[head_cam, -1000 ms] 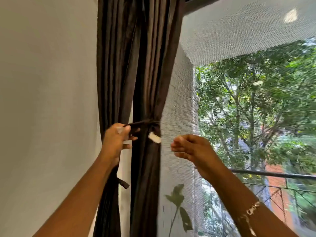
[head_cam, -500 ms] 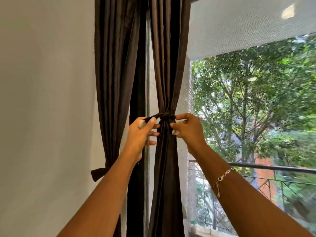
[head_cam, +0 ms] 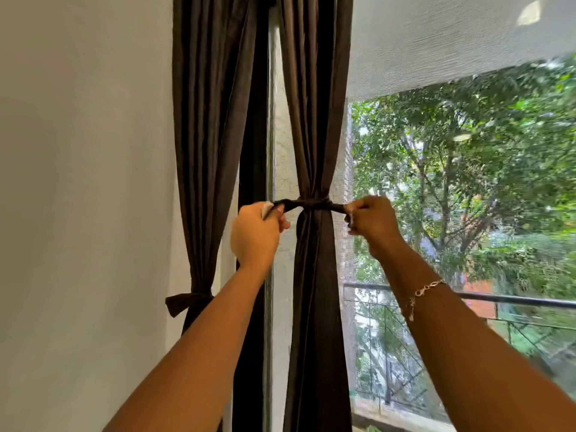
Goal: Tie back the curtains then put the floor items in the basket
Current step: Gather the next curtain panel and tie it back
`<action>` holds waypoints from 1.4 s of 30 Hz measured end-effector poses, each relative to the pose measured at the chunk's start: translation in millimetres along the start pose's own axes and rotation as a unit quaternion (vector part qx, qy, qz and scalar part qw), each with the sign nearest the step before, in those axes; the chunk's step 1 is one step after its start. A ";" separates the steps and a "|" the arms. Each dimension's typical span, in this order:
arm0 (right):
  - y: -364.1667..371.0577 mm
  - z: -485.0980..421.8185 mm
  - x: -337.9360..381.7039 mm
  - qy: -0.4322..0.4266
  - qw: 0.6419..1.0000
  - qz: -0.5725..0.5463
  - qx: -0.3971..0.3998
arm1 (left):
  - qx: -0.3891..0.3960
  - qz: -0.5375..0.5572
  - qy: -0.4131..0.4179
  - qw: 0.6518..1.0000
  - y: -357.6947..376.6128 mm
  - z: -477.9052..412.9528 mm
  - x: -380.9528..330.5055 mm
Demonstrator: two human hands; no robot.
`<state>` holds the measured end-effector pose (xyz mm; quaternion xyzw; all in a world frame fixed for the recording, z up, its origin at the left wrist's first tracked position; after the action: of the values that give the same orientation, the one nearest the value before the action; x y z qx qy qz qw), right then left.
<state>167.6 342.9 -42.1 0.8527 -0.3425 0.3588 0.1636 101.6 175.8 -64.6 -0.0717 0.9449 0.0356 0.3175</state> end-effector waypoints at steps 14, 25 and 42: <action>12.7 72.7 -68.9 0.037 0.984 0.094 0.146 | 0.201 -0.110 0.020 0.973 34.9 88.7 49.4; 4.7 42.9 -12.3 -0.267 0.914 0.297 0.070 | -0.059 -0.298 0.276 0.912 13.3 43.6 -43.8; 39.2 -93.4 141.9 -0.275 0.941 0.188 0.057 | 0.072 -0.028 0.098 0.992 32.0 -108.3 -99.8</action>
<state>165.5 297.7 126.3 0.8463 -0.5071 0.1530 -0.0564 110.8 206.4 82.7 -0.0785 0.9690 -0.0492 0.2289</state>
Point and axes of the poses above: each hand's wrist, its own z-axis away from the middle knuckle, its own y-axis out of the palm, x = y × z, the point moved 2 cm from there along -z, towards the middle knuckle, and after that the axes turned 6 degrees about -z, right-handed, at the moved point
